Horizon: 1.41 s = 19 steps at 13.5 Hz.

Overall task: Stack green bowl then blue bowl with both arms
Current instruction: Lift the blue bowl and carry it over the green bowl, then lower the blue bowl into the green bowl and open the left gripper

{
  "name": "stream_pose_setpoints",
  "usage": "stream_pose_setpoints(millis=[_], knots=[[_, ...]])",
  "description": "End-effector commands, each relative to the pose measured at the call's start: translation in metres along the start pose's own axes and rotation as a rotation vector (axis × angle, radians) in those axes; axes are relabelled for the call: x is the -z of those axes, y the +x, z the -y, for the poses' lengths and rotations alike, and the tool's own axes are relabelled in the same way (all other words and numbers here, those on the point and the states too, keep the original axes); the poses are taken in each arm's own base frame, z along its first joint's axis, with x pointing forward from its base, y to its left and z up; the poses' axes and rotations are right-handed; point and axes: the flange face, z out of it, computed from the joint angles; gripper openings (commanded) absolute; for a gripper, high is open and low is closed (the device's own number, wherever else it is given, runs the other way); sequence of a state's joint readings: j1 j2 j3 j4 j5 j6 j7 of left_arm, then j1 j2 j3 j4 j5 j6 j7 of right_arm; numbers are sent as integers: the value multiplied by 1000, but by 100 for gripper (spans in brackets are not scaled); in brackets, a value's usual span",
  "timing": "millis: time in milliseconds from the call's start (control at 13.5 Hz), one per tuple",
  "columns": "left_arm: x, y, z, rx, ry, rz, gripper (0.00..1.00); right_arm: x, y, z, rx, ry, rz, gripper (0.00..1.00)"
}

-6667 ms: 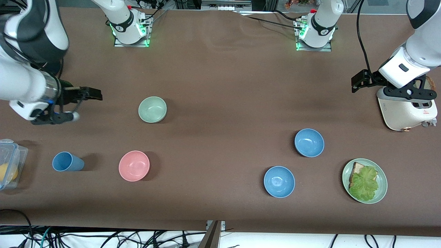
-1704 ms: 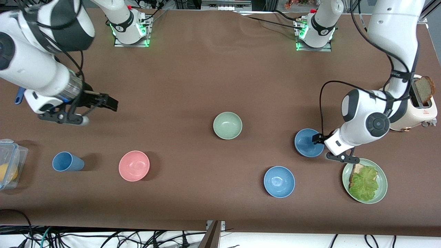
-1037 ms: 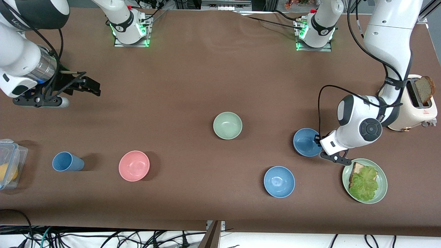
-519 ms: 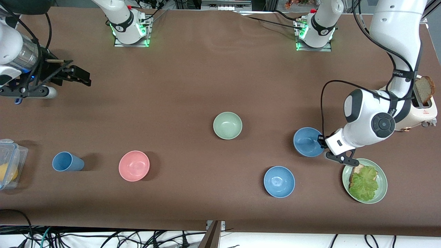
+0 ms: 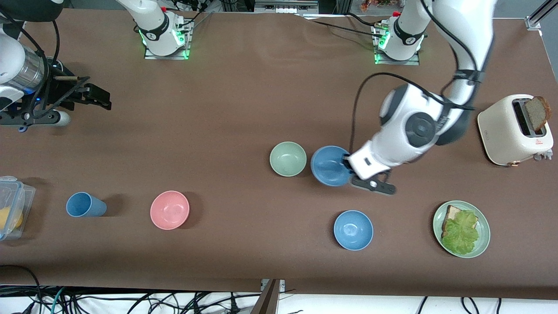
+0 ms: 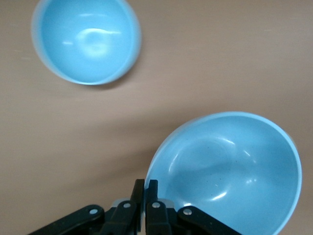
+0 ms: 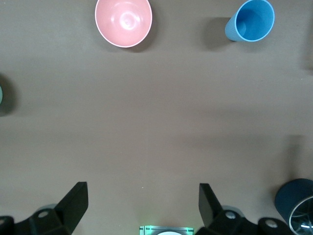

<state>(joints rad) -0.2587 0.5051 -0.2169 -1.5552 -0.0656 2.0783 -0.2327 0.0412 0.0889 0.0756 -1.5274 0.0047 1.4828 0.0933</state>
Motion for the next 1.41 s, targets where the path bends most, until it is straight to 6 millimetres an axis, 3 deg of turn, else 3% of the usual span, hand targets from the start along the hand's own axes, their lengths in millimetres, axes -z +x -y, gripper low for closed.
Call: stream_pose_setpoints(millis=[0, 148, 222, 370, 667, 963, 1333], knots=[[-27, -9, -74, 33, -3, 35, 0, 4, 5, -6, 24, -32, -3, 100], [-65, -26, -120, 35, 13, 73, 0, 4, 5, -8, 61, -56, -2, 100], [-90, -33, -133, 28, 20, 98, 0, 1, 7, -8, 78, -52, 5, 100], [-109, -35, -144, 16, 14, 88, 0, -3, 9, -3, 98, -46, 8, 100], [-117, -27, -130, 32, 25, 73, 0, -2, 9, 6, 101, -48, 3, 100], [-91, -11, -100, 74, 38, 42, 0, -3, 9, 5, 98, -47, 5, 100], [-110, -15, -97, 83, 52, 72, 0, -3, 10, 4, 99, -47, 5, 100]])
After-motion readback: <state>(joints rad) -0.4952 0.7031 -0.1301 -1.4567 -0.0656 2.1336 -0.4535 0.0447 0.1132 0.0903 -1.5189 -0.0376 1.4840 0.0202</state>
